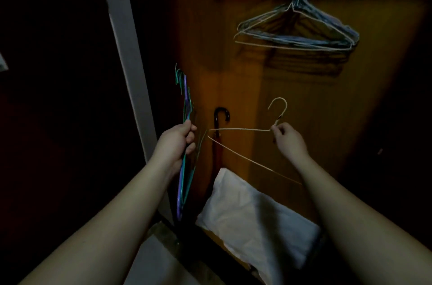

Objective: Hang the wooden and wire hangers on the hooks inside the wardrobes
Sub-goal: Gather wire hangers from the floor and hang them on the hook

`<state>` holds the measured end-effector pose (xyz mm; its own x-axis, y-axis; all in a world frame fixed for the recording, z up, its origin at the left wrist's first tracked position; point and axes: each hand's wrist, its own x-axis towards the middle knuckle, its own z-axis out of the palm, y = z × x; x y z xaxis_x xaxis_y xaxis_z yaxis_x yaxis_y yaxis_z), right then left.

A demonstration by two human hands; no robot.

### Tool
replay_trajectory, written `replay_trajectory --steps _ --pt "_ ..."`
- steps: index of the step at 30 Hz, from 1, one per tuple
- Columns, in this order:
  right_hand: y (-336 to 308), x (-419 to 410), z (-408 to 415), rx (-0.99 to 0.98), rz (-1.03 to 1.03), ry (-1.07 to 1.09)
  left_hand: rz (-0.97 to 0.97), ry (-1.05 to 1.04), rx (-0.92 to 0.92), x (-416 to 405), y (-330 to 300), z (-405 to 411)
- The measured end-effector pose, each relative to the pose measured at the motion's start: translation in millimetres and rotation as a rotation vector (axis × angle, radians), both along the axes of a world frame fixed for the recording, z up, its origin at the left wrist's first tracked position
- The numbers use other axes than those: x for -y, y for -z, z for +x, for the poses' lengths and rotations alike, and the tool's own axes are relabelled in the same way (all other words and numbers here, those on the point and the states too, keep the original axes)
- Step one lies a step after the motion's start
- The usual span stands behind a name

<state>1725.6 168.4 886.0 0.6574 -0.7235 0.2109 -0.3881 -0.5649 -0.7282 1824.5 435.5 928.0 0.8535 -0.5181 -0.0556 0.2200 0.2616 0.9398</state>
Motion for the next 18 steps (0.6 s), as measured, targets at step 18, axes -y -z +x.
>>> replay_trajectory --steps 18 --pt "-139.5 46.2 105.0 0.113 -0.268 0.441 -0.227 0.122 0.251 89.9 -114.1 165.2"
